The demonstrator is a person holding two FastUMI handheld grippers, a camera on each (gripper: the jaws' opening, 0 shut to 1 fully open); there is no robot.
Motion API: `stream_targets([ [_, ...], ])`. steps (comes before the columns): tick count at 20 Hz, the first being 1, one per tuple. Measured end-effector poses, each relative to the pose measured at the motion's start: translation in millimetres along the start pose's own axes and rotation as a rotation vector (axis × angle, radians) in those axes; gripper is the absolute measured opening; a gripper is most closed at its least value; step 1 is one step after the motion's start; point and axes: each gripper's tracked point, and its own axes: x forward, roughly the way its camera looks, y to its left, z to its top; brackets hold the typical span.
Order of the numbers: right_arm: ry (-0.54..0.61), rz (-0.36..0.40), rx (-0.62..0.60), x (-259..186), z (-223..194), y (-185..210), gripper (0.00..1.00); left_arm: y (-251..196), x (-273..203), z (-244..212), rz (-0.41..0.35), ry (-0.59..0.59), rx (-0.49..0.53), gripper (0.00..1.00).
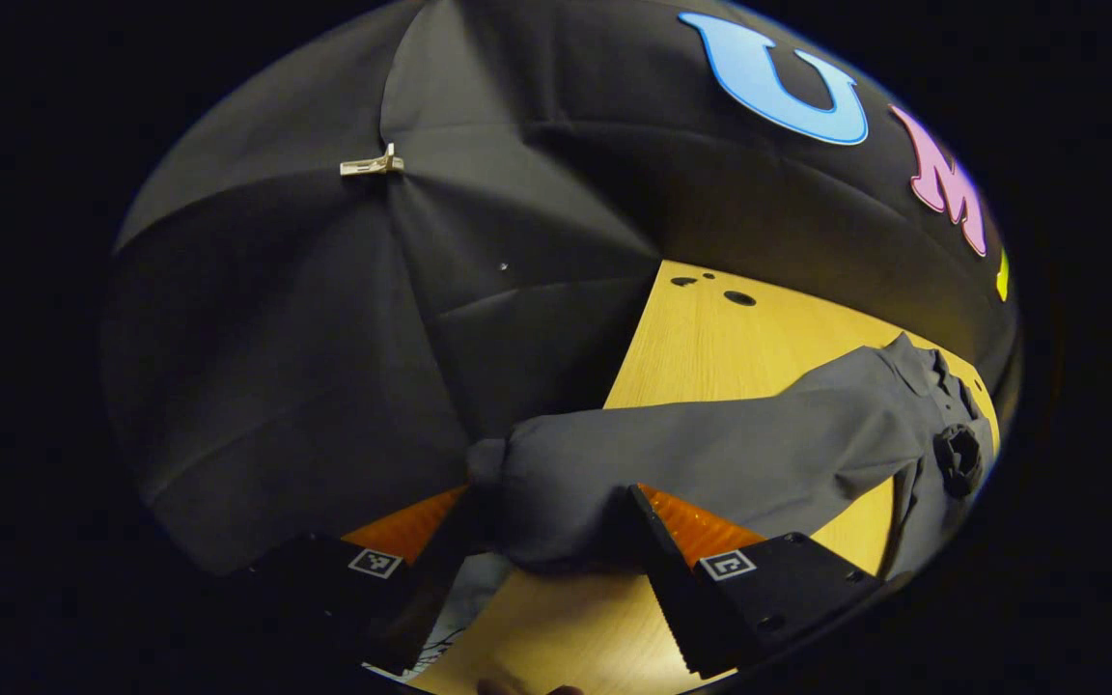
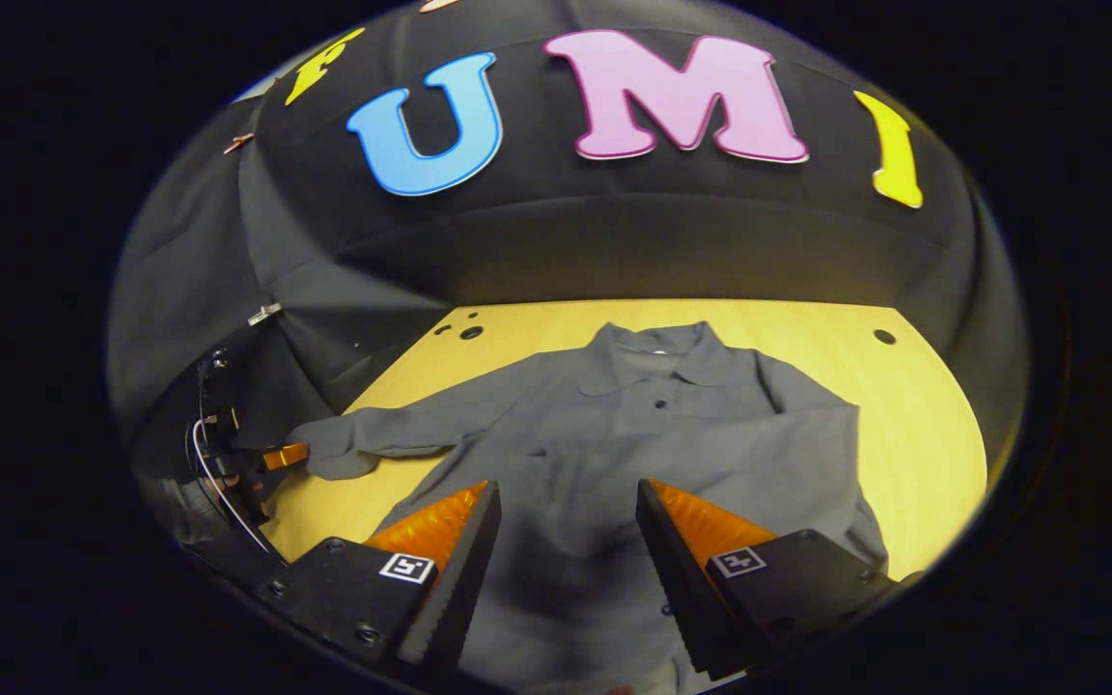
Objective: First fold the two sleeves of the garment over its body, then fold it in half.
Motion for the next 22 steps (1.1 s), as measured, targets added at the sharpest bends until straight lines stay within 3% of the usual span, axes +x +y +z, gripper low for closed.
stream_targets([
  [4, -0.017, -0.049, 0.025, -21, -2, -26, 0.88, 0, 7, -8, 0.003, 0.029, -0.005, 0.99],
  [6, -0.017, -0.057, 0.031, -29, -5, -33, 0.88, -15, 9, -13, -0.045, 0.048, -0.028, 0.99],
  [8, -0.018, -0.06, 0.035, -36, -8, -37, 0.88, -14, 9, -11, -0.035, 0.057, -0.014, 0.69],
  [11, -0.018, -0.061, 0.037, -43, -14, -44, 0.88, 2, 6, -2, 0.029, 0.065, 0.039, 0.13],
  [13, -0.019, -0.061, 0.043, -48, -16, -50, 0.88, -1, -2, 8, 0.036, 0.042, 0.072, 0.06],
  [16, -0.029, -0.072, 0.044, -55, -15, -64, 0.88, -21, -35, 37, 0.014, -0.072, 0.117, 0.06],
  [22, -0.041, -0.096, 0.071, -68, -17, -96, 0.88, -107, -108, 98, -0.13, -0.213, 0.125, 0.05],
])
